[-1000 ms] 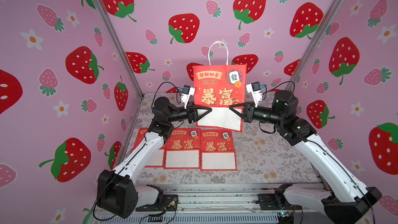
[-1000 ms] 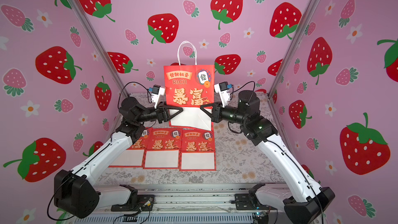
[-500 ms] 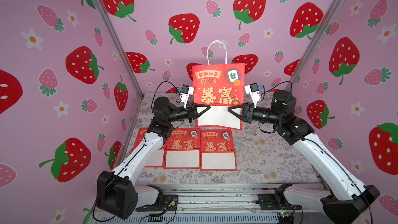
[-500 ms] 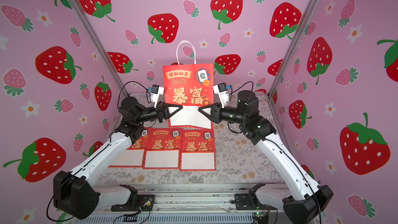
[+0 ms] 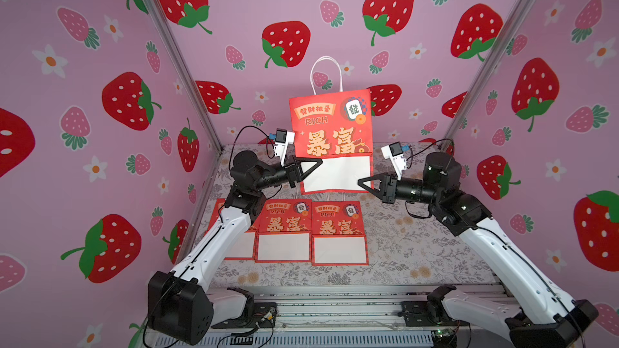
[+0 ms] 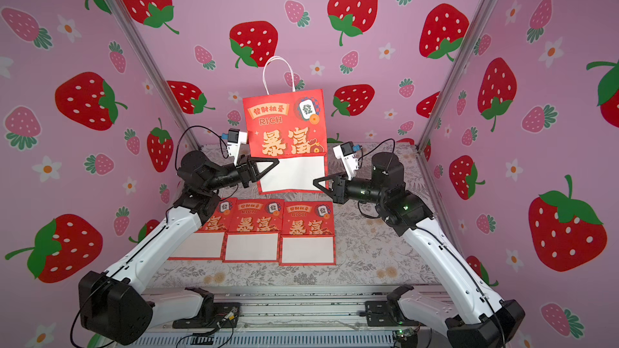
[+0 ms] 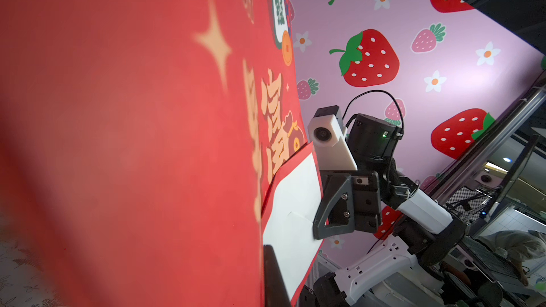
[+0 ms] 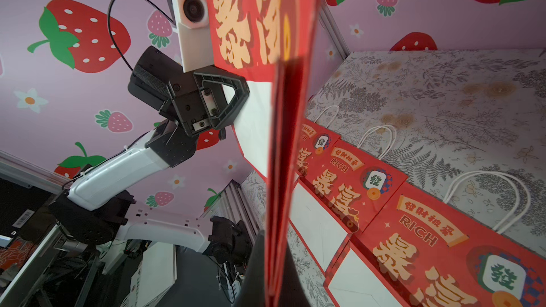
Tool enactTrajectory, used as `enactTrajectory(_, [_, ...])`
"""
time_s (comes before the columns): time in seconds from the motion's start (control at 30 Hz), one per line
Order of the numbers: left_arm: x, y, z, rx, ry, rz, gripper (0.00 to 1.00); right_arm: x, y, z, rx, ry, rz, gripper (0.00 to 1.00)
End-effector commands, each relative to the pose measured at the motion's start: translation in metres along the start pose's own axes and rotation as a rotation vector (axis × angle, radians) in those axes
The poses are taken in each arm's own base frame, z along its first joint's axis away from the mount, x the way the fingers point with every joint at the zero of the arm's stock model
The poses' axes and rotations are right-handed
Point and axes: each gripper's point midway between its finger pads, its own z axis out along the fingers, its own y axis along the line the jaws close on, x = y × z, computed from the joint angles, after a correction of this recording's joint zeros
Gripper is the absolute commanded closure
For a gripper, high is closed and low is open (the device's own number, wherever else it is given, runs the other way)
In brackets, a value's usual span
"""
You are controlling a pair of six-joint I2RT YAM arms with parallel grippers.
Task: Put away the paper bag
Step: Press the paper bag.
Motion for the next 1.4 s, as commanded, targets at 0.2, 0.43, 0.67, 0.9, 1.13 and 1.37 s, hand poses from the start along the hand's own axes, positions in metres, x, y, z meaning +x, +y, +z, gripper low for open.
enactTrajectory(0.2, [-0.013, -0.011, -0.003, 0.02, -0.045, 0.058, 0.63, 0.004, 0.002, 0.009, -0.053, 0.016, 0.016, 1.0])
enactTrajectory(0.43, [-0.013, -0.007, -0.002, 0.011, -0.048, 0.051, 0.96, 0.001, 0.004, 0.008, -0.057, 0.02, -0.008, 0.97])
enactTrajectory(0.67, [-0.009, -0.004, -0.002, -0.002, -0.035, 0.048, 1.0, -0.026, 0.003, 0.01, -0.023, -0.015, -0.022, 0.49])
enactTrajectory(0.9, [-0.008, -0.001, -0.002, -0.013, -0.031, 0.047, 1.0, -0.055, -0.002, 0.005, -0.015, -0.078, -0.035, 0.56])
enactTrajectory(1.13, [-0.006, 0.007, -0.001, -0.021, -0.022, 0.03, 1.0, -0.055, -0.011, 0.012, -0.009, -0.069, -0.029, 0.73])
enactTrajectory(1.37, [-0.001, 0.015, 0.003, -0.012, -0.003, 0.007, 0.97, -0.06, -0.025, 0.014, 0.039, -0.082, -0.029, 0.81])
